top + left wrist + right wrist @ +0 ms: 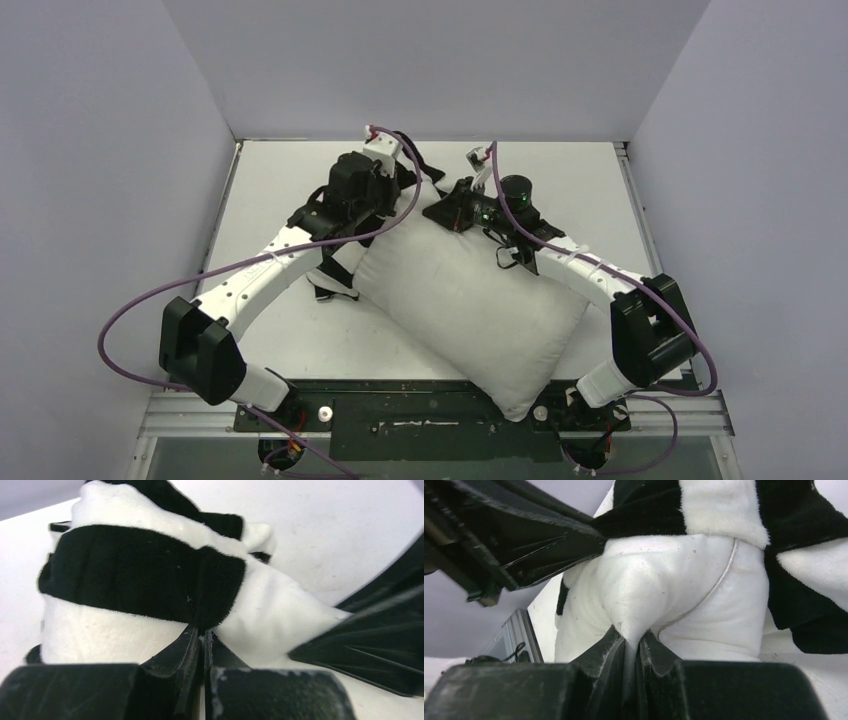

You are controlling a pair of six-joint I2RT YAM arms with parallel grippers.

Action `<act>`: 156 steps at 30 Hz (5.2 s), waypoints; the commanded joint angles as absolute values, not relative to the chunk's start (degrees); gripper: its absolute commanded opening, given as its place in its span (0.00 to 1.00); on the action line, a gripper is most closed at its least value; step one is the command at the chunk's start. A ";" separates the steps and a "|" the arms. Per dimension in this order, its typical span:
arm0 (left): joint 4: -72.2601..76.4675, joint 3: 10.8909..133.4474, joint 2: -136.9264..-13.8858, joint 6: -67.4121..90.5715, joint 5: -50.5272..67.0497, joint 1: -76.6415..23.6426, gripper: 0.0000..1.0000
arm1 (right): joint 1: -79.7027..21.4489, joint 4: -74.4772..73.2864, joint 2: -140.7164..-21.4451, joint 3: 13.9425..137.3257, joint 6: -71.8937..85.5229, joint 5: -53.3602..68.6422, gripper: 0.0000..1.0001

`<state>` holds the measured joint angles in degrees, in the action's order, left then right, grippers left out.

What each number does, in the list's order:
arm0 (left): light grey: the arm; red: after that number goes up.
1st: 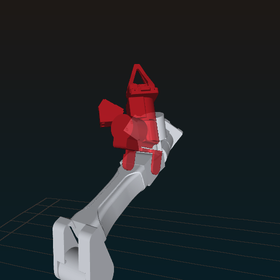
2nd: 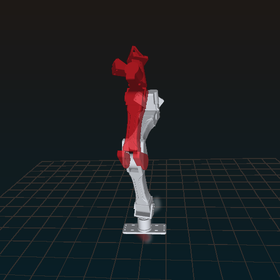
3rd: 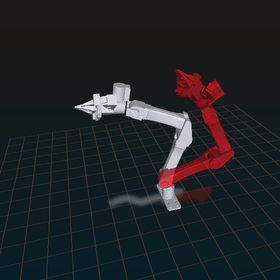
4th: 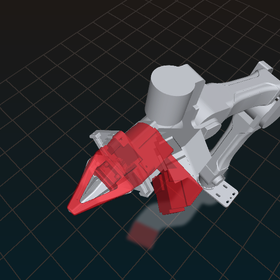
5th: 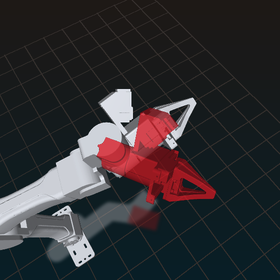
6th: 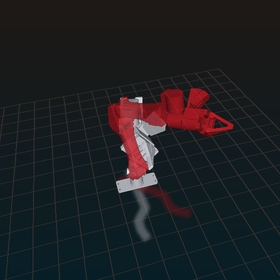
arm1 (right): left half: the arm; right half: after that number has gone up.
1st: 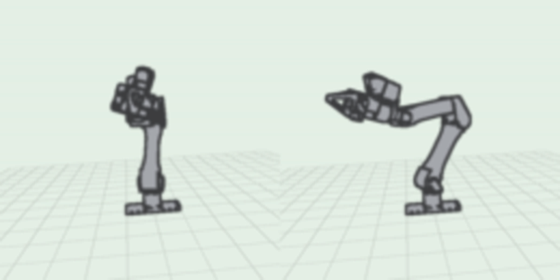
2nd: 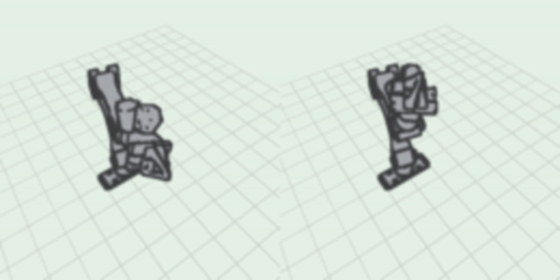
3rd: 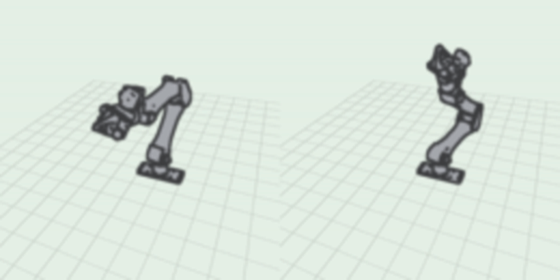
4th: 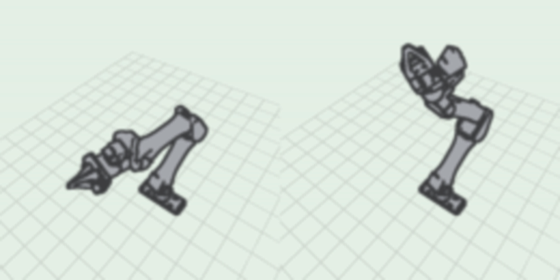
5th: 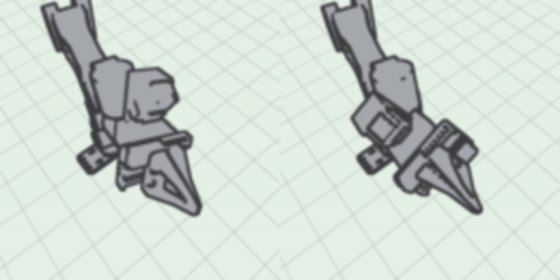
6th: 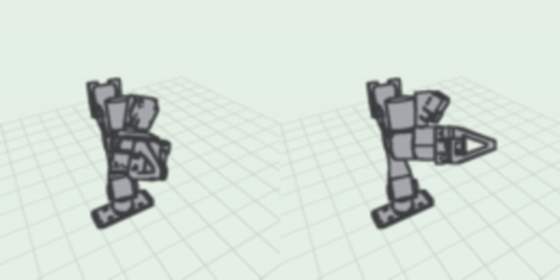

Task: Put the pillow into the pillowcase
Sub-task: Stuff the pillow into the pillowcase.

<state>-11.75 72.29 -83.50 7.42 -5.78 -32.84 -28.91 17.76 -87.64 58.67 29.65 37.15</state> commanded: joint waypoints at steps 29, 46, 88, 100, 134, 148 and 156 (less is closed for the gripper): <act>8.90 70.65 -87.52 26.58 16.98 -35.15 0.42 | -21.92 43.72 -83.66 41.58 52.55 -1.01 0.52; 0.06 50.15 -71.22 31.24 21.21 -13.22 0.65 | -34.26 -0.42 -73.22 58.46 10.84 0.53 0.99; 18.86 33.72 -73.59 30.13 -5.27 -21.08 0.59 | -41.18 13.09 -96.42 67.24 20.24 14.05 0.00; 20.23 39.92 -76.51 26.24 -5.89 -22.17 0.00 | -36.58 34.62 -96.01 60.28 40.05 18.59 0.00; 19.45 30.72 -63.64 38.05 3.15 -18.86 0.57 | -39.95 43.48 -94.31 57.65 48.98 -10.89 0.00; 45.19 31.09 -83.88 39.54 8.93 -18.63 0.71 | -37.67 46.84 -93.97 57.48 56.33 -9.70 0.00; 47.02 33.58 -85.81 47.50 17.67 -19.78 0.00 | -37.13 53.20 -95.45 56.35 58.08 -11.66 0.00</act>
<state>44.16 30.59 -88.29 43.42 11.53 -18.65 -37.93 39.38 -98.45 55.92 54.72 -8.75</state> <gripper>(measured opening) 0.051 0.087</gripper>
